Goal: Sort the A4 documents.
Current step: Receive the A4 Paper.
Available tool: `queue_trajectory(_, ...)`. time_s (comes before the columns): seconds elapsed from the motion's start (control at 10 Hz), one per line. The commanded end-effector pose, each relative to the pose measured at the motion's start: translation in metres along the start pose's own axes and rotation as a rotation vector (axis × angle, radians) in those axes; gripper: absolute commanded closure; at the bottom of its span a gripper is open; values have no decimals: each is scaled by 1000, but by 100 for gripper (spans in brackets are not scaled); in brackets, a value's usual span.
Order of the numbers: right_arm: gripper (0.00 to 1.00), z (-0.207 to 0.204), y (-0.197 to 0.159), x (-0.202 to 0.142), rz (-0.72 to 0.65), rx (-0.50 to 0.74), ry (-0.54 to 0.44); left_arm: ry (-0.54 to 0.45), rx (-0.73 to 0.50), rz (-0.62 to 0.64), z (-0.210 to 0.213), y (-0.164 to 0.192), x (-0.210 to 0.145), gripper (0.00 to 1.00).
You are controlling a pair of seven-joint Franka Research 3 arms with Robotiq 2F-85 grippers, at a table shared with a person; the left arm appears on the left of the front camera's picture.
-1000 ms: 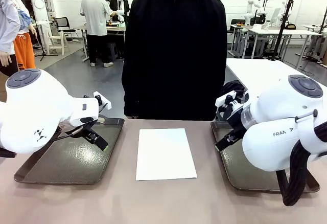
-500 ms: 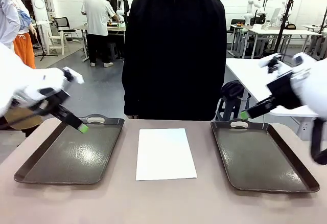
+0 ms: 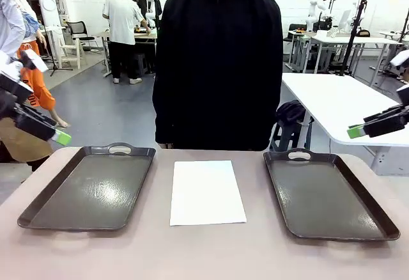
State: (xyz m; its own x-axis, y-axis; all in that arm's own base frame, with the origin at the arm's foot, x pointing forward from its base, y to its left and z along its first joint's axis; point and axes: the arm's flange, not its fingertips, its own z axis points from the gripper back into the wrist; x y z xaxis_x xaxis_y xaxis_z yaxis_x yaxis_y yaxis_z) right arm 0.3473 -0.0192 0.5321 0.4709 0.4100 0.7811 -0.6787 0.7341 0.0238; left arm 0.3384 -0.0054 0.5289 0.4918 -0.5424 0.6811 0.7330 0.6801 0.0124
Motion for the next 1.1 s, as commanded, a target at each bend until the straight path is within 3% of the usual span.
queue_trajectory(0.0,0,4,16,-35,-2,63,-71,-138,-97,-2,1,-32,-62,0)
queue_trajectory(0.7,0,-16,10,-28,3,90,-34,-111,-70,89,-7,-25,-64,0)
queue_trajectory(0.9,0,-22,4,-26,-7,35,-16,-134,-107,148,-7,-16,-61,0)
queue_trajectory(1.0,0,-8,-4,-10,-13,80,-13,-93,-89,99,15,18,-23,0)
